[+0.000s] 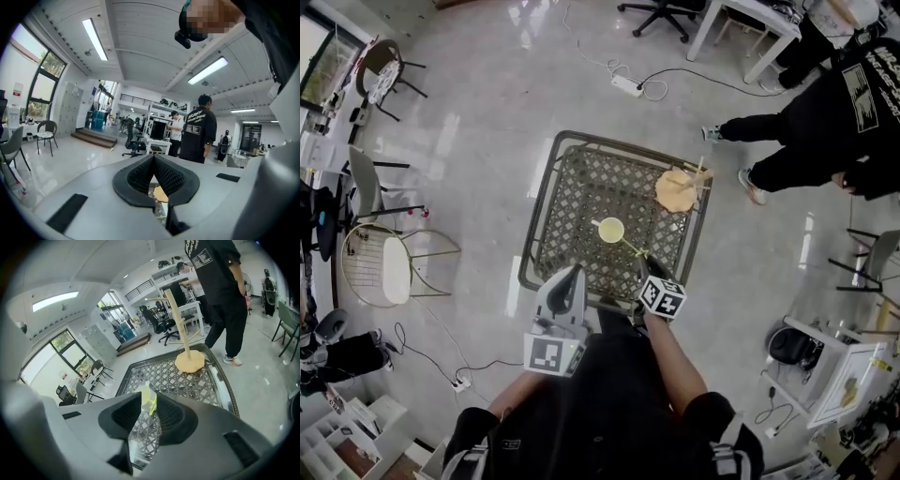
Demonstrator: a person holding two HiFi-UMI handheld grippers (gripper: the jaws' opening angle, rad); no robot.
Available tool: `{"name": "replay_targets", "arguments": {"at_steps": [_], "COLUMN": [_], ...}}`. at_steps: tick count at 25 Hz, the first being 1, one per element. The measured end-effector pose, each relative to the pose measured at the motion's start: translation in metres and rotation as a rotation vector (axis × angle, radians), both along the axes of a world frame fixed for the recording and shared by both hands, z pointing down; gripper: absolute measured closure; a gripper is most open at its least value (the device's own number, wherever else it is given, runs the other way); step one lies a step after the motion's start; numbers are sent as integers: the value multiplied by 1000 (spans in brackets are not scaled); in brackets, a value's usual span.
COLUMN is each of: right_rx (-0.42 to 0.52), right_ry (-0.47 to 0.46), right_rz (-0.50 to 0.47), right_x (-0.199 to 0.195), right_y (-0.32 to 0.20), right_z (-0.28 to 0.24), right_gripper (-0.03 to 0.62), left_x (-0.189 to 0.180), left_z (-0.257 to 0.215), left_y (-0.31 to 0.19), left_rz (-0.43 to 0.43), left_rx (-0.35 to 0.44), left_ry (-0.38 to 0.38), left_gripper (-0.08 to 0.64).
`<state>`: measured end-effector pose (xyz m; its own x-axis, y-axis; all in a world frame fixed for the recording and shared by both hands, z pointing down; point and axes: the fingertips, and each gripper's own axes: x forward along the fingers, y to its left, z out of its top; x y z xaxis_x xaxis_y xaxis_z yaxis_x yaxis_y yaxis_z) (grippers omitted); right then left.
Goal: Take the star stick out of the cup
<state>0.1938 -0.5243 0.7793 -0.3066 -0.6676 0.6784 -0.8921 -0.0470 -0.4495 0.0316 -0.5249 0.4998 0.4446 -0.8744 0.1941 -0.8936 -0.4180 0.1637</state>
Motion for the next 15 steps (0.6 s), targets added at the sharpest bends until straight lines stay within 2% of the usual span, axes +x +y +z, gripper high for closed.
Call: {"name": "replay_targets", "arguments": {"at_steps": [5, 15], "right_rx": [-1, -13], "right_ry": [6, 26], "right_rz": [11, 22], "right_x": [3, 6], "right_y": [-5, -5], "right_z": [0, 7], "right_gripper": [509, 509], "left_x": [-6, -7], "left_z": [3, 9], "left_y": [-3, -8], "left_rz": [-18, -5], "left_rx": [-23, -19], "left_ry": [20, 13], "left_gripper": [545, 545]}}
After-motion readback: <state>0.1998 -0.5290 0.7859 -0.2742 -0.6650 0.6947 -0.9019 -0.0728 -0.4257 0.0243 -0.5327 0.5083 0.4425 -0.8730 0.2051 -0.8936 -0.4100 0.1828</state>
